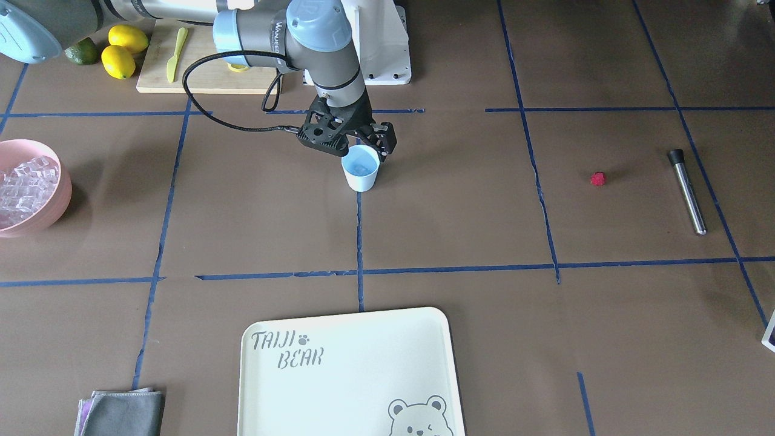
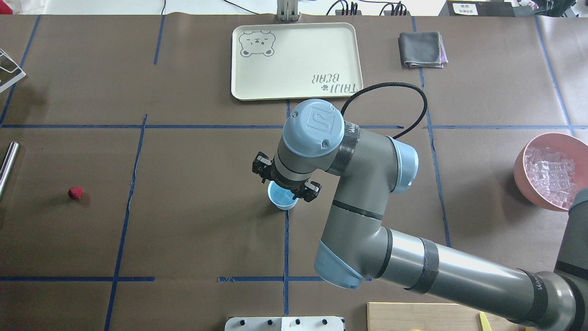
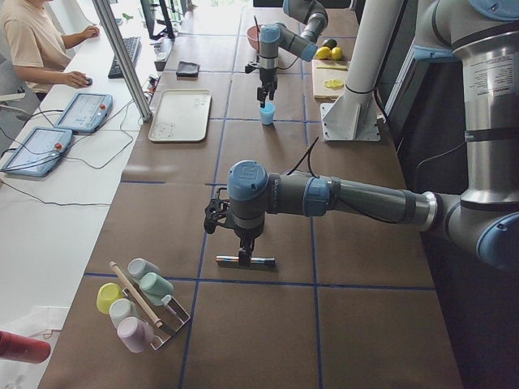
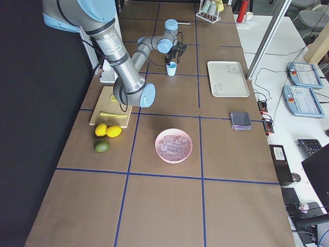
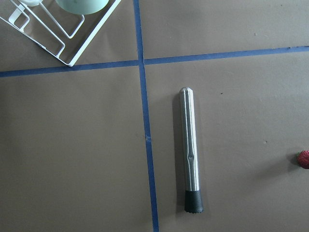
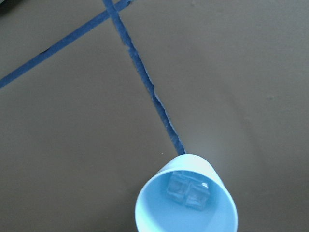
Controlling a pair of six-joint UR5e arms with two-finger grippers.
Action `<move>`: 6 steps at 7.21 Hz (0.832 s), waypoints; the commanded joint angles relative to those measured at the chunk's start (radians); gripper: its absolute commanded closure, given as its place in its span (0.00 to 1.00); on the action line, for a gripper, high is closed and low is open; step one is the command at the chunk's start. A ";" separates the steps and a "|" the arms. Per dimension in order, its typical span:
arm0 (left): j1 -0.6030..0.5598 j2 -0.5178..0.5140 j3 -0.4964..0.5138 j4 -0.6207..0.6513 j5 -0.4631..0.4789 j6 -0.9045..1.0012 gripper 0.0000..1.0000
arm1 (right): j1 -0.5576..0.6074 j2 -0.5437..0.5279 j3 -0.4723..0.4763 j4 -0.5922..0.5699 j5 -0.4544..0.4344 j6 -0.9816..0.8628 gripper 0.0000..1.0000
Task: Mash ice and strawberries in cup
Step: 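Drop the cube and withdraw the right gripper while the left reaches for the strawberry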
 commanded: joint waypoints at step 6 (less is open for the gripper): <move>0.104 -0.005 0.000 -0.187 -0.005 -0.116 0.00 | 0.376 -0.491 0.433 -0.175 0.223 -0.516 0.01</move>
